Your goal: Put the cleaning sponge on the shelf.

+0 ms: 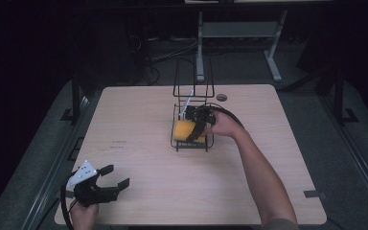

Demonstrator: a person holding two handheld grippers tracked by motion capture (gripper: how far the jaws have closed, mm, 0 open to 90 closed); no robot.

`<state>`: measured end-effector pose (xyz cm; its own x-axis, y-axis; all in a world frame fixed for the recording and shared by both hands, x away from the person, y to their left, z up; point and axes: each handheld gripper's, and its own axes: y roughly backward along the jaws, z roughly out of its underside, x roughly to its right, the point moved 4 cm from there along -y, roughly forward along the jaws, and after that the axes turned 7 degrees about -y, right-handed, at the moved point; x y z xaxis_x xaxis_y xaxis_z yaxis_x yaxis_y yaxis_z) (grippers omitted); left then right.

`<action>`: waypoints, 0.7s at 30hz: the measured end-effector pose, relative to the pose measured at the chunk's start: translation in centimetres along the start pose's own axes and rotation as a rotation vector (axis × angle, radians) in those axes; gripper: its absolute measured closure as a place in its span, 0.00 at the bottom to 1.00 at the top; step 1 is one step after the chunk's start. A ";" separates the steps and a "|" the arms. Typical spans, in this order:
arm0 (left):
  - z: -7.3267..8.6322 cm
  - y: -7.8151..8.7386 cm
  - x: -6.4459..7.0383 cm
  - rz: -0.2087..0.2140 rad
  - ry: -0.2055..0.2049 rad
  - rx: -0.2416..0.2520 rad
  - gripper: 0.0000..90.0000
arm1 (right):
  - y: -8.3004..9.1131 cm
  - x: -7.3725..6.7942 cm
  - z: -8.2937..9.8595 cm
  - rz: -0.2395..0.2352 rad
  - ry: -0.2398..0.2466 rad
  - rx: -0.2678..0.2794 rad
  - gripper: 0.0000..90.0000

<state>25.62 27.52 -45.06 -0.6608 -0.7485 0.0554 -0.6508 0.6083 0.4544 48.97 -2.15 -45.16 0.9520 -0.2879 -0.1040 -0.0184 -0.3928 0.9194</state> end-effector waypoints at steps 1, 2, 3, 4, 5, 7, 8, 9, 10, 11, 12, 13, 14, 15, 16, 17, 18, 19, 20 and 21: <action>0.0 0.0 0.0 0.000 0.000 0.000 0.14 | 0.1 0.0 0.0 0.002 0.000 0.001 0.18; 0.0 0.0 0.0 0.000 0.000 0.001 0.14 | 0.2 0.0 0.0 0.004 0.005 0.006 0.18; 0.0 0.0 0.0 0.001 0.000 0.000 0.14 | 0.3 -0.1 0.0 0.004 0.005 0.008 0.18; 0.0 0.0 0.0 0.000 0.000 0.001 0.14 | 0.4 -0.1 0.0 0.009 0.006 0.009 0.18; 0.0 0.0 0.0 0.000 0.000 0.000 0.14 | 0.5 -0.1 0.0 0.008 0.006 0.011 0.18; 0.0 0.0 0.0 0.000 0.001 0.001 0.14 | 0.7 -0.2 -0.1 0.011 0.008 0.016 0.17; 0.0 0.0 0.0 0.001 0.001 0.000 0.14 | 0.8 -0.3 -0.1 0.009 0.006 0.013 0.17; 0.0 -0.1 0.1 0.003 -0.002 -0.001 0.14 | 0.9 -0.3 -0.1 0.014 0.009 0.014 0.17; 0.0 -0.1 0.1 0.004 -0.004 -0.001 0.14 | 0.9 -0.3 -0.1 0.014 0.009 0.014 0.17; 0.0 -0.1 0.1 0.005 -0.005 -0.002 0.14 | 1.0 -0.3 -0.1 0.014 0.007 0.014 0.17; 0.0 -0.1 0.1 0.005 -0.005 -0.003 0.14 | 1.0 -0.3 -0.1 0.012 0.010 0.016 0.17; 0.0 -0.1 0.1 0.005 -0.005 -0.003 0.14 | 1.1 -0.4 -0.1 0.018 0.008 0.016 0.17; 0.0 -0.1 0.1 0.005 -0.004 -0.002 0.14 | 1.2 -0.4 -0.1 0.017 0.007 0.017 0.17; 0.0 -0.1 0.1 0.005 -0.004 -0.001 0.14 | 1.3 -0.4 -0.1 0.015 0.010 0.019 0.17; 0.0 -0.1 0.1 0.005 -0.004 -0.002 0.14 | 1.4 -0.4 -0.1 0.021 0.013 0.019 0.17; 0.0 -0.1 0.1 0.005 -0.004 -0.002 0.14 | 1.6 -0.5 0.0 0.021 0.003 0.026 0.17; 0.0 -0.1 0.1 0.006 -0.003 -0.001 0.14 | 1.6 -0.5 0.0 0.021 0.003 0.026 0.17; 0.0 -0.1 0.1 0.006 -0.004 -0.003 0.14 | 1.8 -0.5 0.0 0.024 0.006 0.030 0.17; 0.0 -0.2 0.1 0.005 -0.004 -0.004 0.14 | 1.9 -0.6 0.0 0.027 0.007 0.030 0.17; 0.0 -0.2 0.2 0.006 -0.005 -0.005 0.14 | 2.0 -0.6 0.0 0.026 0.009 0.031 0.17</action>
<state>25.63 27.29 -45.10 -0.6663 -0.7438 0.0537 -0.6453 0.6112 0.4582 48.32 -2.72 -43.29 0.9537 -0.2907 -0.0772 -0.0521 -0.4126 0.9094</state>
